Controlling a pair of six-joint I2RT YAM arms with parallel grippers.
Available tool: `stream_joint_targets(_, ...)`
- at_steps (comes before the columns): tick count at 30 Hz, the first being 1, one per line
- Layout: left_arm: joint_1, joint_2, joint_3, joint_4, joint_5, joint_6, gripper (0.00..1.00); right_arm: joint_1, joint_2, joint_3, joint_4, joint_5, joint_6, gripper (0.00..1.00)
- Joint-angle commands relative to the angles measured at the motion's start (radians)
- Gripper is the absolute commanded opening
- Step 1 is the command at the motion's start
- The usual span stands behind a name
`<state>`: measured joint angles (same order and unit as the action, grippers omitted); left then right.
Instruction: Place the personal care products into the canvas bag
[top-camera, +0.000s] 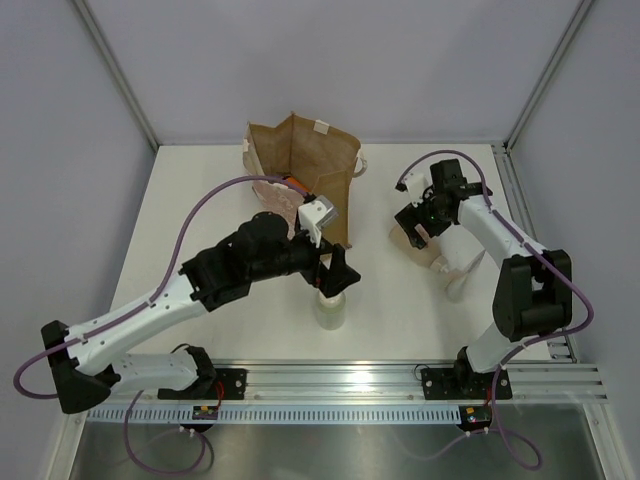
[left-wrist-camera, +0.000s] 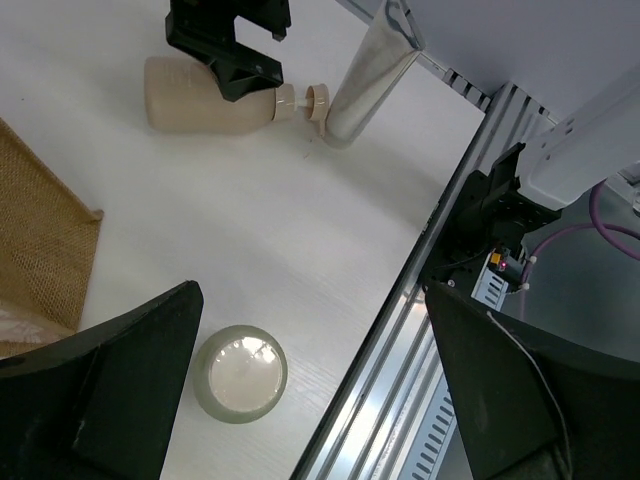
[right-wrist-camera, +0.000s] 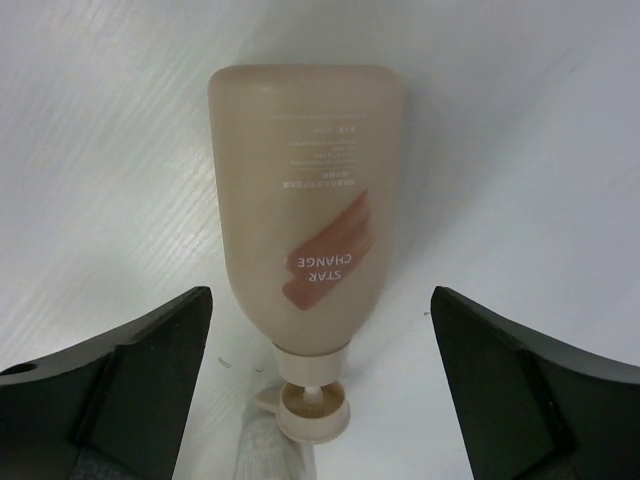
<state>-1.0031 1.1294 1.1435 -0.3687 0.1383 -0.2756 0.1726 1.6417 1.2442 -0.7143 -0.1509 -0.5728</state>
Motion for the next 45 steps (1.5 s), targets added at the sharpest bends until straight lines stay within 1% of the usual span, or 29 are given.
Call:
stream_joint_targets(1, -0.008, -0.084, -0.077, 0.027, -0.048, -0.048, 0.99, -0.002, -0.053, -0.021, 0.006, 0.034, -0.129, 1.00)
stream_joint_targets(3, -0.008, -0.121, -0.111, 0.027, -0.060, -0.069, 0.99, -0.002, -0.043, -0.070, 0.022, 0.040, -0.176, 1.00)
stream_joint_targets(8, -0.008, -0.233, -0.214, 0.025, -0.078, -0.106, 0.99, -0.002, -0.039, -0.150, 0.068, 0.065, -0.217, 1.00)
stream_joint_targets(13, -0.009, -0.296, -0.266, 0.010, -0.089, -0.126, 0.99, -0.001, -0.019, -0.152, 0.096, 0.062, -0.233, 1.00)
stream_joint_targets(17, -0.008, -0.324, -0.284, 0.001, -0.095, -0.139, 0.99, -0.002, 0.010, -0.091, 0.098, 0.024, -0.210, 0.99)
stream_joint_targets(20, -0.008, -0.336, -0.291, 0.001, -0.092, -0.145, 0.99, 0.002, 0.088, -0.025, 0.064, -0.002, -0.182, 1.00)
stream_joint_targets(25, -0.008, -0.341, -0.294, -0.003, -0.091, -0.146, 0.99, 0.018, 0.187, 0.050, 0.032, 0.004, -0.153, 0.99)
stream_joint_targets(29, -0.009, -0.336, -0.298, 0.007, -0.085, -0.148, 0.99, 0.030, 0.271, 0.073, 0.041, 0.063, -0.133, 0.99)
stream_joint_targets(31, -0.009, -0.335, -0.298, 0.007, -0.085, -0.148, 0.99, 0.034, 0.286, 0.090, 0.030, 0.070, -0.127, 0.99)
stream_joint_targets(34, -0.009, -0.330, -0.291, 0.007, -0.083, -0.145, 0.99, 0.044, 0.305, 0.113, 0.006, 0.086, -0.122, 1.00)
stream_joint_targets(37, -0.008, -0.327, -0.280, 0.007, -0.083, -0.142, 0.99, 0.056, 0.348, 0.162, -0.072, 0.125, -0.125, 0.99)
stream_joint_targets(40, -0.009, -0.329, -0.268, -0.004, -0.082, -0.142, 0.99, 0.065, 0.406, 0.222, -0.190, 0.151, -0.145, 1.00)
stream_joint_targets(41, -0.009, -0.329, -0.266, -0.007, -0.080, -0.143, 0.99, 0.064, 0.434, 0.256, -0.242, 0.184, -0.144, 1.00)
stream_joint_targets(45, -0.009, -0.342, -0.268, -0.019, -0.086, -0.148, 0.99, 0.065, 0.463, 0.300, -0.297, 0.211, -0.139, 0.99)
